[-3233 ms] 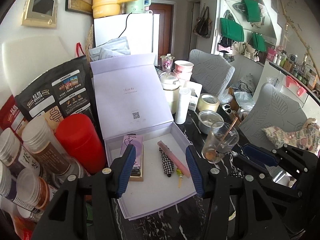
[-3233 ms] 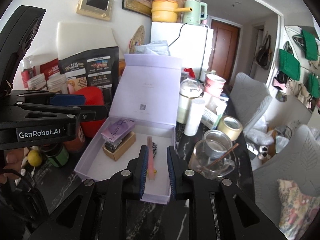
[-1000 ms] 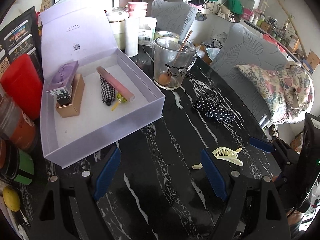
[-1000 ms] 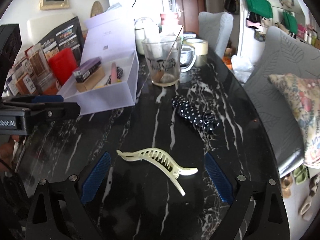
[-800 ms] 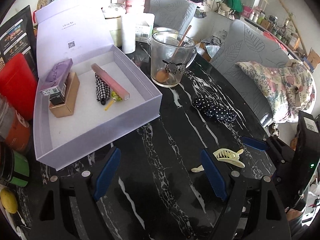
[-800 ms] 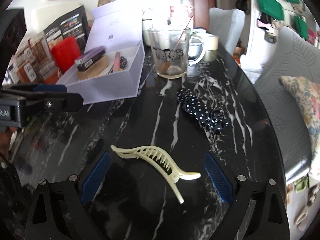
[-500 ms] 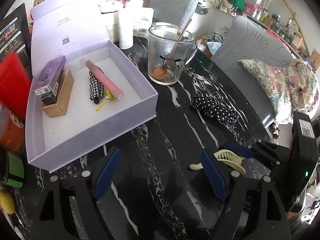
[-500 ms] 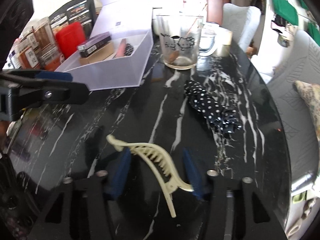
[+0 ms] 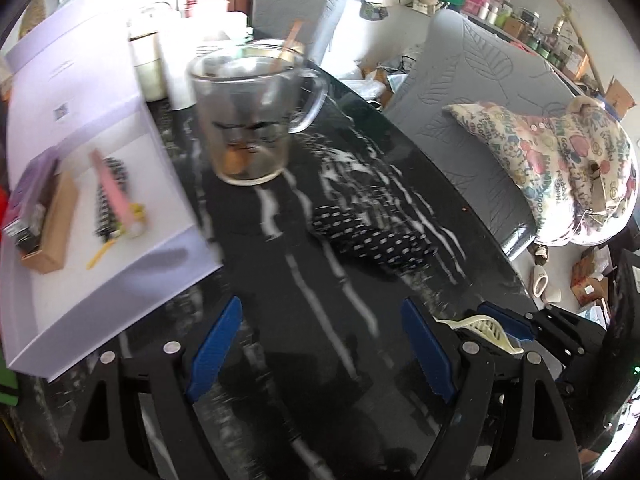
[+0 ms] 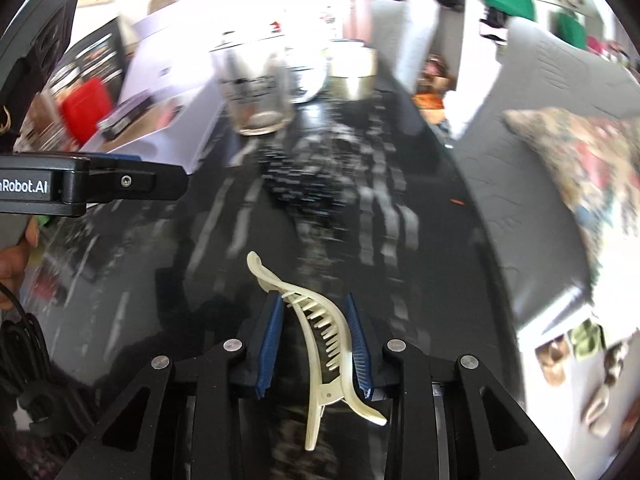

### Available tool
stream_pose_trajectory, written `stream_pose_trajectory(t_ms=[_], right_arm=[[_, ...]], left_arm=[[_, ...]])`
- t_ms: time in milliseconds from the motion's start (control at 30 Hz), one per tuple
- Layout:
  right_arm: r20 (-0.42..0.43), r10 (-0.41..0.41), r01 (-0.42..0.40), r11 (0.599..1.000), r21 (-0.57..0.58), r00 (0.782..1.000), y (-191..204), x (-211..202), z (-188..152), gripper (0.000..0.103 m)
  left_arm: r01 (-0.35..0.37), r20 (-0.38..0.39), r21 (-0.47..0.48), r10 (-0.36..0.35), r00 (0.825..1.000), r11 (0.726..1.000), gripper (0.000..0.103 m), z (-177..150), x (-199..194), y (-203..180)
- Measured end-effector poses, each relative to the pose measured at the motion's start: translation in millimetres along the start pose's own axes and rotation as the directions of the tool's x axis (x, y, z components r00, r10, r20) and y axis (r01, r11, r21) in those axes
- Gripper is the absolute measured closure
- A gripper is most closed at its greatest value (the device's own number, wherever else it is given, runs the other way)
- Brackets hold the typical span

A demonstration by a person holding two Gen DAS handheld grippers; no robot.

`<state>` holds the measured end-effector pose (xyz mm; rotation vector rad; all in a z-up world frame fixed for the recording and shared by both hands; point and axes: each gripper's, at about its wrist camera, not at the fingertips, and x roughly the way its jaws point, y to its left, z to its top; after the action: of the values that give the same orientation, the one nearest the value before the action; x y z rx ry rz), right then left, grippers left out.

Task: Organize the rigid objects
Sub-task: 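Grasp the cream claw clip with the right tool while the left tool grasps the polka-dot scrunchie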

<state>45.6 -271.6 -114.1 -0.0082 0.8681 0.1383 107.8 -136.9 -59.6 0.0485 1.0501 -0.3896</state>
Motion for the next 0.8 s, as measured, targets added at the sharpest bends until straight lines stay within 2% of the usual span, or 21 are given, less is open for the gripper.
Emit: stream_pose_trajectory(t_ms=[267, 433, 567, 667, 800], right_arm=[[0.012, -0.104, 0.103, 0.994, 0.033, 0.995, -22, -2, -4, 0.074], [0.020, -0.090, 0.089, 0.995, 0.052, 0.996, -29, -2, -2, 0.075], [0.024, -0.084, 0.083, 0.995, 0.063, 0.996, -31, -3, -2, 0.075], [0.025, -0.082, 0.080, 0.994, 0.071, 0.996, -31, -4, -4, 0.075], [0.022, -0.079, 0.077, 0.994, 0.077, 0.997, -31, -4, -3, 0.075]], left_arm=[[-0.007, -0.008, 0.008, 0.007, 1.000, 1.000, 0.021, 20, 29, -26], [0.006, -0.016, -0.024, -0.006, 1.000, 1.000, 0.021, 34, 47, -31], [0.025, -0.069, -0.097, -0.031, 0.997, 0.995, 0.021, 42, 65, -27], [0.032, -0.078, -0.132, -0.042, 0.996, 0.991, 0.021, 45, 76, -25], [0.028, -0.075, -0.124, -0.038, 0.996, 0.992, 0.021, 46, 80, -27]])
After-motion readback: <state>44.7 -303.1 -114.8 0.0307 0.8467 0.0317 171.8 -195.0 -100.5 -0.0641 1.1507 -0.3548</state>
